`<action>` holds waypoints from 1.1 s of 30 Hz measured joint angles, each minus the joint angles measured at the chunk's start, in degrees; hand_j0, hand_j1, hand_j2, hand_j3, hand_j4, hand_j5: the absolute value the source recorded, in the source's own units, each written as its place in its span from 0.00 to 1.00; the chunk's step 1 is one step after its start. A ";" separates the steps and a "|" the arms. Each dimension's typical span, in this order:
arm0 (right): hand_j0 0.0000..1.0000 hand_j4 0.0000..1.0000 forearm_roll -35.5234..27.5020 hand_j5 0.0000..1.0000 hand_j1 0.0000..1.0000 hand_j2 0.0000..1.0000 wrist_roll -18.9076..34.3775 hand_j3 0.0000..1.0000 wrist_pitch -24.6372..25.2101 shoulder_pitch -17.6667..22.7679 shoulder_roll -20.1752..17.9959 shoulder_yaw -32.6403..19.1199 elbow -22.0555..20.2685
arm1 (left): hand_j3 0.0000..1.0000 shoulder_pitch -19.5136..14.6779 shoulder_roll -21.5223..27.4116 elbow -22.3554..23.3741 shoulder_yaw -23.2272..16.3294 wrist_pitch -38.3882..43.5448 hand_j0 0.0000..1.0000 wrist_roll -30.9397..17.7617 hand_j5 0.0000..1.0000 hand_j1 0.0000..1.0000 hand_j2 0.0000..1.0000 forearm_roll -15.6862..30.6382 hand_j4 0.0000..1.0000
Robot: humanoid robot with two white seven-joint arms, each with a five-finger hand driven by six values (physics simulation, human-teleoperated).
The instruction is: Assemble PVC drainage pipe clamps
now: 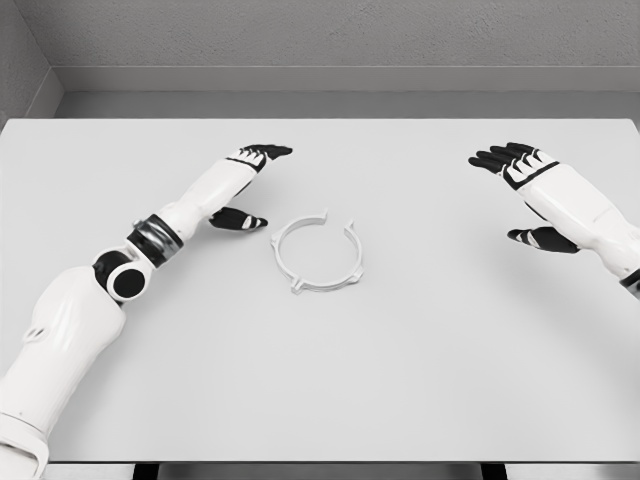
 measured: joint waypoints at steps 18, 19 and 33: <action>1.00 1.00 -0.03 1.00 1.00 1.00 0.00 1.00 0.00 0.18 0.00 -0.01 0.07 | 1.00 1.67 -0.69 -2.40 -0.21 0.00 1.00 0.00 1.00 1.00 1.00 -0.12 1.00; 1.00 1.00 -0.03 1.00 1.00 1.00 0.00 1.00 0.00 0.18 0.00 -0.01 0.07 | 1.00 1.67 -0.70 -2.40 -0.27 0.00 1.00 0.00 1.00 1.00 1.00 -0.15 1.00; 1.00 1.00 -0.02 1.00 1.00 1.00 0.00 1.00 0.00 0.26 0.00 -0.01 0.07 | 1.00 1.58 -1.41 -2.49 -0.86 0.00 1.00 -0.01 1.00 1.00 1.00 -0.29 1.00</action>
